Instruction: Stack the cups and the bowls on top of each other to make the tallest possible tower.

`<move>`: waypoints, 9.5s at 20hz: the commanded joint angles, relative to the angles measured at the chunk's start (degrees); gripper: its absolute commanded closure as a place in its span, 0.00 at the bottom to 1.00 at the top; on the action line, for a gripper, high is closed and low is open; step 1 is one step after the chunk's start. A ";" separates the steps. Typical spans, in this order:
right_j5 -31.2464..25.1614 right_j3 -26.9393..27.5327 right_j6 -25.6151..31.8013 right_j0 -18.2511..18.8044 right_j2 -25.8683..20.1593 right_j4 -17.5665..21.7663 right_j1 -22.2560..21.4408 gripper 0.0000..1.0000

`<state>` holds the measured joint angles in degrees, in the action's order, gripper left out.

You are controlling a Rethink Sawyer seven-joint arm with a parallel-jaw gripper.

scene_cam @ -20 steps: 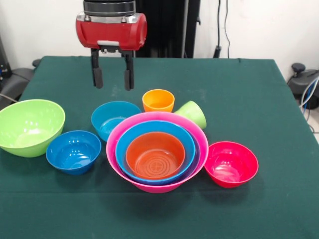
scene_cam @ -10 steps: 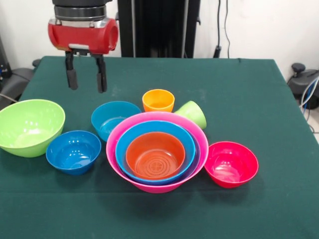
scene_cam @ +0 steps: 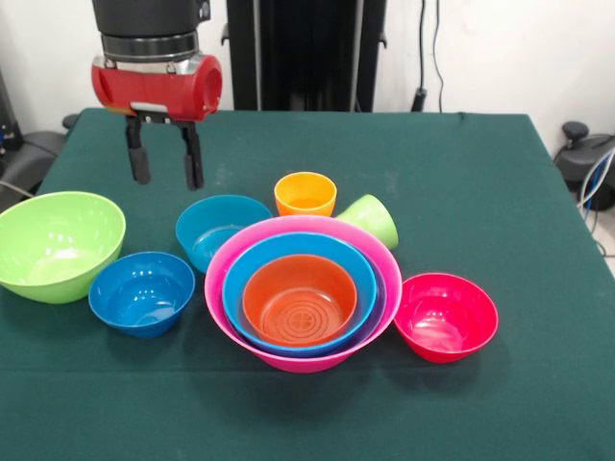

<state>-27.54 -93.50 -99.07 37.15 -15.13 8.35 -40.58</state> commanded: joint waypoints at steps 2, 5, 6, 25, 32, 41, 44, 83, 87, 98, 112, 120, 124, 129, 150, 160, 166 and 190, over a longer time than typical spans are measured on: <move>0.47 -3.25 -3.41 -2.87 -2.13 1.66 2.79 0.00; 0.13 -4.32 -5.33 -4.03 -1.72 0.55 1.86 0.00; -0.09 -4.50 -5.69 -4.34 -1.56 0.30 1.53 0.00; -2.87 -8.94 -8.80 -8.90 0.78 -5.95 -2.19 0.00; -0.30 -5.28 -4.92 -7.20 0.00 -4.00 3.02 0.00; 1.96 -5.32 -3.62 -5.78 -0.02 -2.32 4.83 0.00; 2.71 -6.26 -3.69 -5.41 -0.16 -2.05 4.90 0.00; 7.88 -6.30 -2.25 -4.14 -0.49 0.13 9.61 0.00; 8.48 -6.19 -2.18 -3.79 -0.55 0.62 10.00 0.00; 10.31 -6.26 -2.10 -3.13 -1.03 1.80 10.08 0.00; 8.01 -6.87 -4.02 -4.78 -0.27 0.67 8.47 1.00; 7.39 -7.70 -2.69 -4.45 -0.76 1.46 7.62 0.00; 7.20 -7.83 -0.14 -3.44 -1.97 2.84 7.59 0.00; 6.47 -7.73 1.89 -2.77 -2.01 4.38 7.73 0.00; 8.80 -11.49 -2.53 -1.62 -0.58 8.92 8.47 0.00; 11.16 -15.42 -7.68 -3.58 0.42 6.94 6.32 0.00; 11.40 -16.27 -8.73 -4.03 0.40 5.77 6.61 0.00; 17.48 -12.71 -5.82 -1.25 0.29 7.16 14.87 0.00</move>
<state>-13.23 -106.69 -99.08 35.68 -14.19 13.77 -29.86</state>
